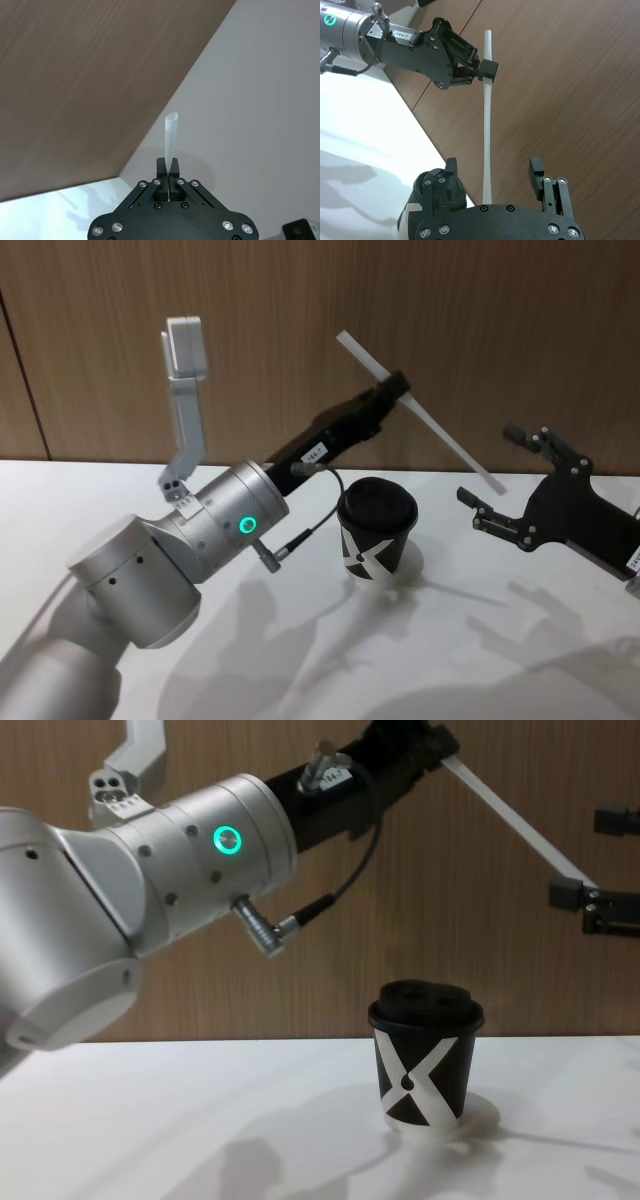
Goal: Pick up the straw with one hand, pass it to the other hand, and insert it into the cup.
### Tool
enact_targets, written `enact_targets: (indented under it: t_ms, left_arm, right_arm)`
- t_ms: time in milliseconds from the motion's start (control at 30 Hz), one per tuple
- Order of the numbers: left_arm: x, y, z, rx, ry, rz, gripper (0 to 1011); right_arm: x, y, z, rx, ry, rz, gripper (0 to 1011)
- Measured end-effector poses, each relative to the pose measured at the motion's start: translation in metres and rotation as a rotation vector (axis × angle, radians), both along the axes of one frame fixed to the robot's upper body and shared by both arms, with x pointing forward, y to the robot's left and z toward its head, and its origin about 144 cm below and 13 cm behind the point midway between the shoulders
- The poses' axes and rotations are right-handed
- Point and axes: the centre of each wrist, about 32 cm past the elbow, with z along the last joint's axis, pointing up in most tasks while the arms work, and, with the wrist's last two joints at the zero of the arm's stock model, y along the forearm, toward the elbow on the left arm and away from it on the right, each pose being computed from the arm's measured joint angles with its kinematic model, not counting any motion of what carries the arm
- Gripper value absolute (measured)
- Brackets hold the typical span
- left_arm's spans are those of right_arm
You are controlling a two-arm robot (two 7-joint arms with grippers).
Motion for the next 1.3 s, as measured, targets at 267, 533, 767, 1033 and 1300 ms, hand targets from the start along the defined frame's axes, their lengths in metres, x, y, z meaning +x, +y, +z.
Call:
enact_targets:
  t_ms: [267,533,767,1033,1300]
  left_arm:
    - [-0.004,0.015,0.009,0.094,-0.085,0.058,13]
    - [-0.010,0.030,0.021,0.200,-0.171,0.090,14]
    - [-0.014,0.041,0.038,0.309,-0.248,0.095,14]
    - [-0.015,0.048,0.057,0.426,-0.315,0.084,14]
    - [-0.015,0.047,0.072,0.517,-0.360,0.067,13]
  right_arm:
    - [0.000,0.000,0.000,0.000,0.000,0.000,1001]
    - [0.000,0.000,0.000,0.000,0.000,0.000,1001]
    - [0.000,0.000,0.000,0.000,0.000,0.000,1001]
    - [0.000,0.000,0.000,0.000,0.000,0.000,1001]
    - [0.000,0.000,0.000,0.000,0.000,0.000,1001]
